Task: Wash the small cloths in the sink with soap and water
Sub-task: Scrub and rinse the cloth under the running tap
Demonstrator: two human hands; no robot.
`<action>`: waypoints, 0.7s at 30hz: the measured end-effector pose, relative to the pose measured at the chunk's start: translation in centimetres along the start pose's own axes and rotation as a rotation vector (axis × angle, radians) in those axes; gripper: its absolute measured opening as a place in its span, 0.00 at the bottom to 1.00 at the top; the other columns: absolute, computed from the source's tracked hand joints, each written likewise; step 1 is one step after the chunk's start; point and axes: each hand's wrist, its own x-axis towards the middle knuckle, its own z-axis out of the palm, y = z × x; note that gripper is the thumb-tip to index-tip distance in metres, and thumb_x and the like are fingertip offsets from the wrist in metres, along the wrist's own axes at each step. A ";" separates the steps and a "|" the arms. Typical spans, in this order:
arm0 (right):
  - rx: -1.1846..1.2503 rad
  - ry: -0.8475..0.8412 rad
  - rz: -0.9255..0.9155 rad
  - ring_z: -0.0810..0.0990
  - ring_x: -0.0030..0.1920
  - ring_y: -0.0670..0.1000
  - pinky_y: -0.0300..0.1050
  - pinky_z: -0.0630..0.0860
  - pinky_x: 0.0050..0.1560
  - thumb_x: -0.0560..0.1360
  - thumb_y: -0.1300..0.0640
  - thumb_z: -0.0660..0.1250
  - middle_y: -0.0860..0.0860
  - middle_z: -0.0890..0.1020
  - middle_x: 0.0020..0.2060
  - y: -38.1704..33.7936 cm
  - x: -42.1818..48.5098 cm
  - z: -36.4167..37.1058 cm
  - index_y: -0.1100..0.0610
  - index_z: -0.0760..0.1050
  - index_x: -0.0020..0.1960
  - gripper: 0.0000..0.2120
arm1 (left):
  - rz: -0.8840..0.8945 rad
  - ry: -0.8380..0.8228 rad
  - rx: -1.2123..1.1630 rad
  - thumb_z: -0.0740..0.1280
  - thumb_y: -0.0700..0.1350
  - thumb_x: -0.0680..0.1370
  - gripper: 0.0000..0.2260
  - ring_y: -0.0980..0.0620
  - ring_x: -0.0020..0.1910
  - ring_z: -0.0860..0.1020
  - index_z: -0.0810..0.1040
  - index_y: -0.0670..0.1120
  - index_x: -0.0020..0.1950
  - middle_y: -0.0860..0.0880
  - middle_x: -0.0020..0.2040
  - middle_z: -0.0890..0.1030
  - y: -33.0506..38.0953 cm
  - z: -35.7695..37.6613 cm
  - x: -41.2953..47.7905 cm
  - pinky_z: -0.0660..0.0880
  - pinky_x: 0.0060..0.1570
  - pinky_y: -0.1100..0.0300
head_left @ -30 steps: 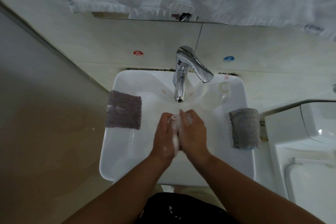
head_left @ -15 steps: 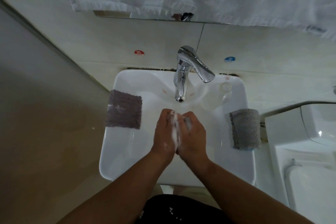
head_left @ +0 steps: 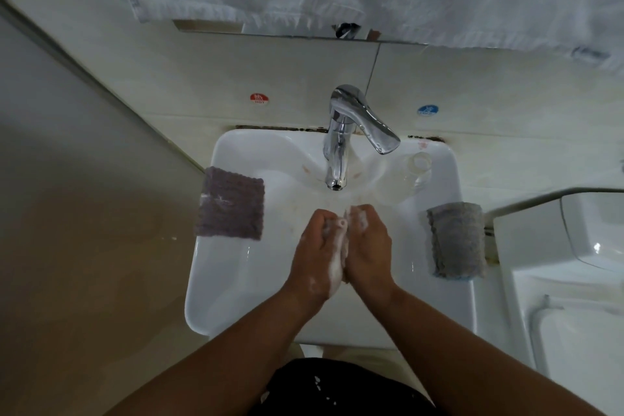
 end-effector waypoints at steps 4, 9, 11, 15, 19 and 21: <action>-0.019 -0.075 -0.051 0.80 0.38 0.46 0.44 0.74 0.40 0.83 0.46 0.59 0.47 0.81 0.37 -1.5 -3.0 0.9 0.50 0.72 0.47 0.10 | -0.052 0.133 0.017 0.62 0.46 0.82 0.03 0.48 0.45 0.78 0.73 0.51 0.49 0.49 0.44 0.79 0.0 -1.2 1.9 0.76 0.51 0.48; 0.078 0.006 0.032 0.75 0.32 0.40 0.40 0.67 0.37 0.84 0.51 0.60 0.47 0.76 0.32 -0.8 0.9 -0.3 0.55 0.72 0.44 0.13 | -0.019 -0.002 -0.029 0.63 0.45 0.84 0.09 0.51 0.30 0.71 0.71 0.44 0.45 0.50 0.31 0.74 1.2 0.3 -1.0 0.70 0.27 0.60; 0.061 -0.037 0.060 0.78 0.34 0.40 0.41 0.69 0.37 0.84 0.49 0.60 0.48 0.78 0.33 -1.1 0.2 -0.2 0.55 0.73 0.45 0.13 | 0.000 0.022 -0.019 0.65 0.50 0.82 0.09 0.49 0.34 0.75 0.73 0.47 0.45 0.50 0.34 0.77 1.2 -0.1 -0.5 0.74 0.33 0.56; -0.014 -0.148 -0.089 0.80 0.38 0.45 0.43 0.74 0.39 0.82 0.48 0.61 0.47 0.80 0.37 -2.5 -3.2 0.2 0.48 0.71 0.44 0.09 | -0.098 0.109 -0.134 0.63 0.49 0.76 0.06 0.50 0.43 0.76 0.72 0.47 0.47 0.48 0.43 0.77 0.5 -1.3 1.4 0.73 0.50 0.52; 0.032 -0.025 -0.005 0.76 0.32 0.42 0.45 0.71 0.39 0.83 0.50 0.62 0.47 0.77 0.31 -1.3 1.1 -0.5 0.52 0.71 0.42 0.12 | -0.085 0.007 -0.120 0.65 0.47 0.82 0.11 0.50 0.34 0.75 0.71 0.42 0.44 0.47 0.34 0.75 0.8 0.3 -0.6 0.72 0.31 0.60; 0.086 -0.030 0.066 0.77 0.32 0.43 0.48 0.74 0.39 0.83 0.48 0.62 0.46 0.77 0.30 -0.9 1.5 -0.5 0.52 0.71 0.41 0.14 | -0.044 -0.002 -0.070 0.63 0.46 0.84 0.10 0.51 0.29 0.74 0.71 0.41 0.47 0.48 0.31 0.75 1.0 0.5 -0.6 0.71 0.27 0.61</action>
